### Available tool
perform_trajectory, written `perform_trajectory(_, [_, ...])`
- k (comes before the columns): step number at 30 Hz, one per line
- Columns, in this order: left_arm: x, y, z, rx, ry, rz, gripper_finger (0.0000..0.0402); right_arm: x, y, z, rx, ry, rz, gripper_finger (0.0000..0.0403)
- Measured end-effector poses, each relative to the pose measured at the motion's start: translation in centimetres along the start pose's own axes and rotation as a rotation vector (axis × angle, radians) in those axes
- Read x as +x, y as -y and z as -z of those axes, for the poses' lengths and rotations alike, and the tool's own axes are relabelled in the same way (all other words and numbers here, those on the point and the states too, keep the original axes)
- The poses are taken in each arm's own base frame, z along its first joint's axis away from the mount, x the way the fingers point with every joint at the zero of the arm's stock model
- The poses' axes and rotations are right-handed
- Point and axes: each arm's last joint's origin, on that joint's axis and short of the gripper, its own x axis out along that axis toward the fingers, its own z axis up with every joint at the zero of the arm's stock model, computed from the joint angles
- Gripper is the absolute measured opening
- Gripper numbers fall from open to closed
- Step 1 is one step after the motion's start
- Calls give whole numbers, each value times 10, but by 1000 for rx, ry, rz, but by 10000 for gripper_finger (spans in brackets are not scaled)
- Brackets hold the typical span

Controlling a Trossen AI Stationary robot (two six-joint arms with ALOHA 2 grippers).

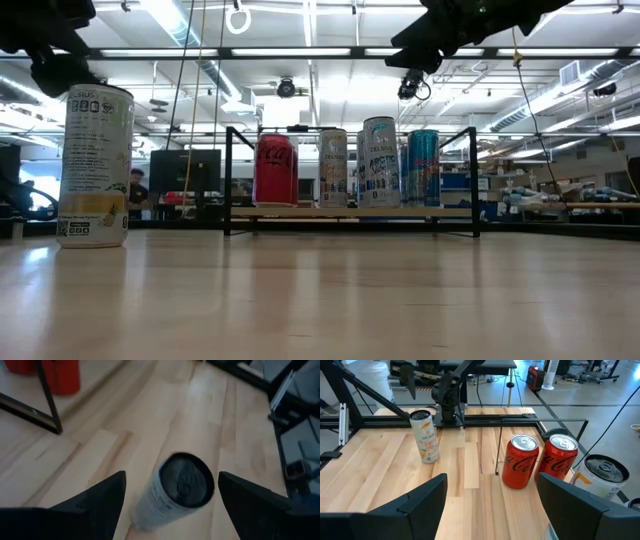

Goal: Place canned beverage on shelf
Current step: Put the black soda can on the shelf aligned with the other red soda can

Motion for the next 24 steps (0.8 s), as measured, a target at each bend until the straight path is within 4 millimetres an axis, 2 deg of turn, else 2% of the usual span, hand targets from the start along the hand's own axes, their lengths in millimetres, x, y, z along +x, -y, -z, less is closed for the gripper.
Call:
perform_trajectory(8, [15, 11, 6, 29, -90, -64, 318, 0, 0, 0, 0, 0, 0, 316])
perform_trajectory(20, [17, 19, 11, 17, -155, -8, 318, 0, 0, 0, 0, 0, 0, 316])
perform_trajectory(24, [26, 20, 20, 8, -182, -39, 318, 0, 0, 0, 0, 0, 0, 316])
